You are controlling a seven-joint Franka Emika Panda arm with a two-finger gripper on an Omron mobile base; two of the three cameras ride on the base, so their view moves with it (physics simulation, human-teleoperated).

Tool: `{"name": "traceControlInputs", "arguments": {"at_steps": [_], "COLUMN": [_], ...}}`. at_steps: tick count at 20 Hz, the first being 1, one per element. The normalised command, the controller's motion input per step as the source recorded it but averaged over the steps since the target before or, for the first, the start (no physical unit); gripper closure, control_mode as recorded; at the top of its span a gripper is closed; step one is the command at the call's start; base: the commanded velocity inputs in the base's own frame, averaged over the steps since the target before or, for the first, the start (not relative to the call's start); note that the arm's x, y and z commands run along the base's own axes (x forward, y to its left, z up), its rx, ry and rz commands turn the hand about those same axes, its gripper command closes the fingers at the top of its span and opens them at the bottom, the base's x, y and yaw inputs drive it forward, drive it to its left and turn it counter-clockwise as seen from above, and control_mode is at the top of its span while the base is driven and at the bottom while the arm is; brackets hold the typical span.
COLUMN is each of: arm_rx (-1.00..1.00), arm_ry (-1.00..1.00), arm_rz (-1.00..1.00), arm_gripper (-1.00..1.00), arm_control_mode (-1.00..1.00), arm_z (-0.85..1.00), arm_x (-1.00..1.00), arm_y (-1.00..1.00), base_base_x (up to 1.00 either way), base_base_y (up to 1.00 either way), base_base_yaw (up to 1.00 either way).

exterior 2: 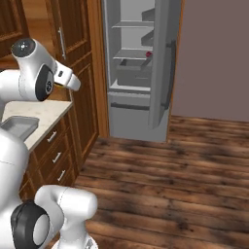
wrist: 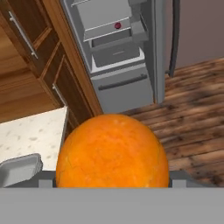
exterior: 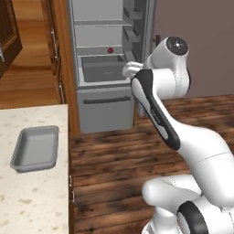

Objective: Pick the orange and pear from the fridge and place them inside the tupperware on the counter.

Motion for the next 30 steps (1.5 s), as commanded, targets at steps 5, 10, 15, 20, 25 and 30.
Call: {"name": "traceControlInputs", "arguments": {"at_steps": [5,10,15,20,25,30], "arm_rx": [0.0,0.0,0.01,0.03,0.0,0.01], "arm_ry": [0.01,0.1,0.2,0.23,0.02,0.0], "arm_rz": [0.0,0.0,0.0,0.07,0.18,0.35], "arm_gripper": [1.0,1.0,1.0,1.0,1.0,1.0], "arm_control_mode": [-1.0,-1.0,-1.0,-1.0,-1.0,-1.0], "arm_z": [-0.04,-0.02,-0.17,-0.36,-0.63,-0.62], "arm_x": [0.0,0.05,0.0,0.0,0.0,0.0], "arm_y": [0.52,0.61,0.69,0.66,0.38,0.01], "base_base_x": [0.0,0.0,0.0,0.0,0.0,0.0], "base_base_y": [0.11,0.0,0.0,0.0,0.0,0.0], "base_base_yaw": [0.0,0.0,0.0,0.0,0.0,0.0]}}
